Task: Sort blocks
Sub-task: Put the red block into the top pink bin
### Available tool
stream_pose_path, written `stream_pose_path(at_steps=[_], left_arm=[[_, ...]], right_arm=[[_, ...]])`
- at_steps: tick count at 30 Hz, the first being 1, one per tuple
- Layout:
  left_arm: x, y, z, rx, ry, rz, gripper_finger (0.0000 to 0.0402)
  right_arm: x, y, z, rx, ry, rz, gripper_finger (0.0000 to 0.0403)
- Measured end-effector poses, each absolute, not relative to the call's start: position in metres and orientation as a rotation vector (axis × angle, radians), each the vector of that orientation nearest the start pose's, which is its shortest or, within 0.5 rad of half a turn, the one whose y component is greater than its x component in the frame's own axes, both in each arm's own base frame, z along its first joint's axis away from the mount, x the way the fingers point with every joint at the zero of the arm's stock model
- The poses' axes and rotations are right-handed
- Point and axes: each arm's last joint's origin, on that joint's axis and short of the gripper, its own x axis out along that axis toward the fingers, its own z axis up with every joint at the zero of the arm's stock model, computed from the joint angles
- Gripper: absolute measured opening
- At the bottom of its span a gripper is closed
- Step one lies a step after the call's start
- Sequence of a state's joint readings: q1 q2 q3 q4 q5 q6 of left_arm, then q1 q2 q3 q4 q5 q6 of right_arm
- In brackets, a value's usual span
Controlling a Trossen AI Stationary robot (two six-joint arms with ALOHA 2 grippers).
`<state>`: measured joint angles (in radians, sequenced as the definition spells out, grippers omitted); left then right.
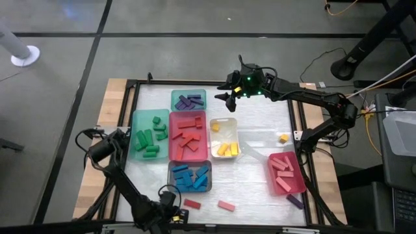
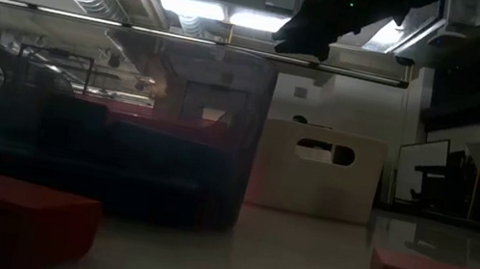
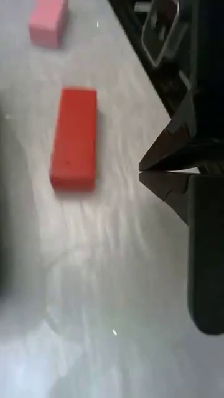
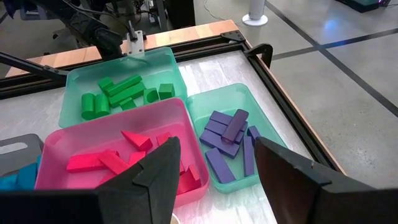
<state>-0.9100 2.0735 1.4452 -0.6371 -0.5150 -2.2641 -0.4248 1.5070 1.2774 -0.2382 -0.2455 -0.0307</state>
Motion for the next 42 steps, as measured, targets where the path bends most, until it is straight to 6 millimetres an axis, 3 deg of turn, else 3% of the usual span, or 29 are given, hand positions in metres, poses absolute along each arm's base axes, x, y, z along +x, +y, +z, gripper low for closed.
stream_pose_path(at_steps=[15,33,42], left_arm=[[0.296,-0.283,0.151,-1.078,0.732,0.743,0.0000],[0.282,-0.287,0.151,-1.126,0.894,0.812,0.0000],[0.252,-0.299,0.156,-1.147,0.970,0.906,0.0000]], right_arm=[[0.314,-0.134,0.326,0.125,0.445,-0.168,0.0205],[0.314,-0.134,0.326,0.124,0.445,-0.167,0.0205],[0.314,-0.134,0.326,0.127,0.444,-0.156,0.0205]])
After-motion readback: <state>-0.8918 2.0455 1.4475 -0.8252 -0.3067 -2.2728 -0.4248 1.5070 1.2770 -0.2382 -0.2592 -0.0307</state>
